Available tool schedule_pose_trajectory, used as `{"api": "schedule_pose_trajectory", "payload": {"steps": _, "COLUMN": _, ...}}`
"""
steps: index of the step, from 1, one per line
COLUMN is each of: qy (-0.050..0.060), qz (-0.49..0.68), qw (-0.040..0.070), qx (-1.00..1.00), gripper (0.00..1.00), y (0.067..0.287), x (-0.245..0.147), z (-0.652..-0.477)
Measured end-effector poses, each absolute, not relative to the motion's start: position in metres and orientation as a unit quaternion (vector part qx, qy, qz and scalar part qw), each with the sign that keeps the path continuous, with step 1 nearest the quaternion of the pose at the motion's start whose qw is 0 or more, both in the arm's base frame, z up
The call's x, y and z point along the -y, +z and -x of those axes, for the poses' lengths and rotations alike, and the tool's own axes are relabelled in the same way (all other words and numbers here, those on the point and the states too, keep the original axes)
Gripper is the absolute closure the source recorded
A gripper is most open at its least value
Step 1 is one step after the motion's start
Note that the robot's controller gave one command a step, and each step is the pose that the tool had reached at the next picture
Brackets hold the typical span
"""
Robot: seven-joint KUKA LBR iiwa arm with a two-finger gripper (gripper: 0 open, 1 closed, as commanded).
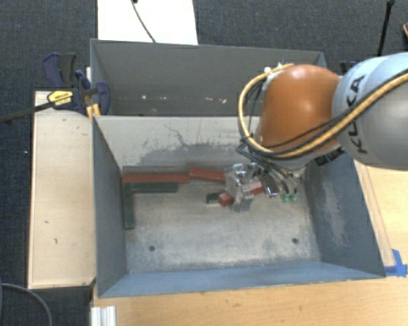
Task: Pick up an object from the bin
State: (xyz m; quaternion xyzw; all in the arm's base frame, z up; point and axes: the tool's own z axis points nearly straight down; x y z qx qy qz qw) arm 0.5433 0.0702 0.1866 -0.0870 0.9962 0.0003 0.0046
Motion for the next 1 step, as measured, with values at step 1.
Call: {"api": "schedule_pose_trajectory", "payload": {"steps": 1, "qy": 0.0, "qz": 0.11, "qw": 0.004, "qx": -0.994, "gripper": 1.0, "y": 0.2217, "x": -0.0531, "z": -0.5562}}
